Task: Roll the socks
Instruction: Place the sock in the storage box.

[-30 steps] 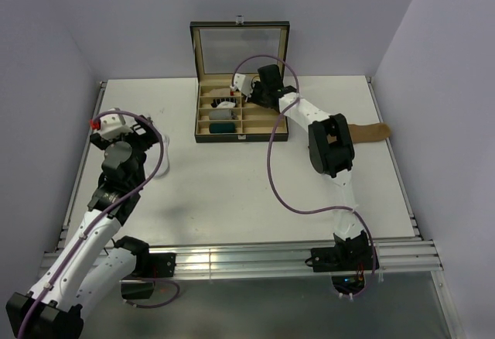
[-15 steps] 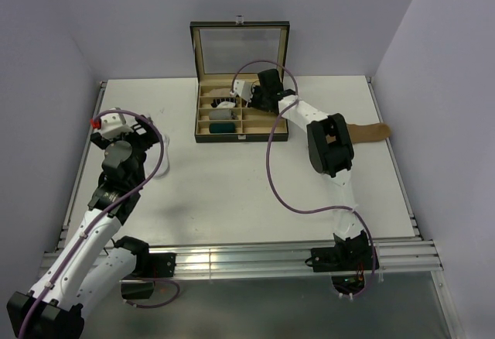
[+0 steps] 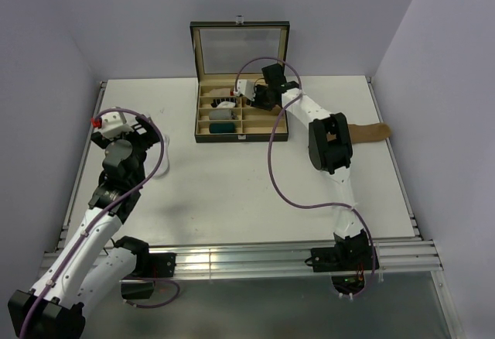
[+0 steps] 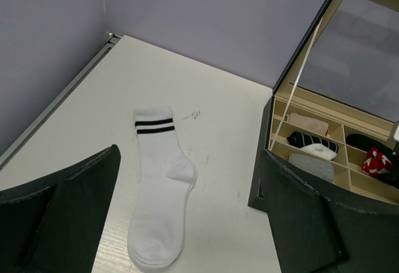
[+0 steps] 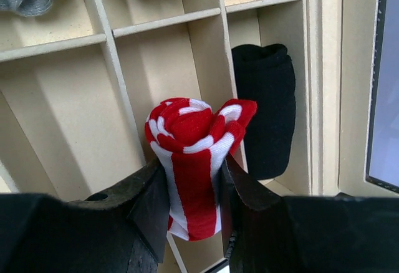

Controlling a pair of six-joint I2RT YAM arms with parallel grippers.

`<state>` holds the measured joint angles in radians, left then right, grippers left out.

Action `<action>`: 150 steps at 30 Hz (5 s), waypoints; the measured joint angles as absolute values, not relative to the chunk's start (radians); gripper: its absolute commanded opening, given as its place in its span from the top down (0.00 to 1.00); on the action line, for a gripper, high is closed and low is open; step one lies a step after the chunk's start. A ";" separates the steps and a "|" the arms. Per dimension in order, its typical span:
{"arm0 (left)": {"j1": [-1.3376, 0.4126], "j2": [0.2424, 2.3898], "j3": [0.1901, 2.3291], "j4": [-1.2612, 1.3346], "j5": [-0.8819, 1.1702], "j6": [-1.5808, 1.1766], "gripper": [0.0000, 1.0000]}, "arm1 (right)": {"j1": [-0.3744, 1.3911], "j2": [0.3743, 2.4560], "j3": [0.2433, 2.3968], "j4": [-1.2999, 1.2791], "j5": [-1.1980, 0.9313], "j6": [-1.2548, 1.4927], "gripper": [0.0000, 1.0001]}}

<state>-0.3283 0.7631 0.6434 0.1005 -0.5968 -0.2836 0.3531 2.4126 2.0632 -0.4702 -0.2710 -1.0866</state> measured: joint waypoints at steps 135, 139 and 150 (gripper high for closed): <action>-0.278 0.803 0.643 0.086 -0.455 -0.313 0.04 | 0.397 2.442 2.125 -0.539 -0.365 -0.904 1.00; -0.278 0.803 0.643 0.086 -0.449 -0.316 0.04 | 0.397 2.382 2.035 -0.477 -0.367 -0.886 1.00; -0.276 0.799 0.643 0.086 -0.440 -0.327 0.04 | 0.397 2.230 1.932 -0.440 -0.404 -0.829 1.00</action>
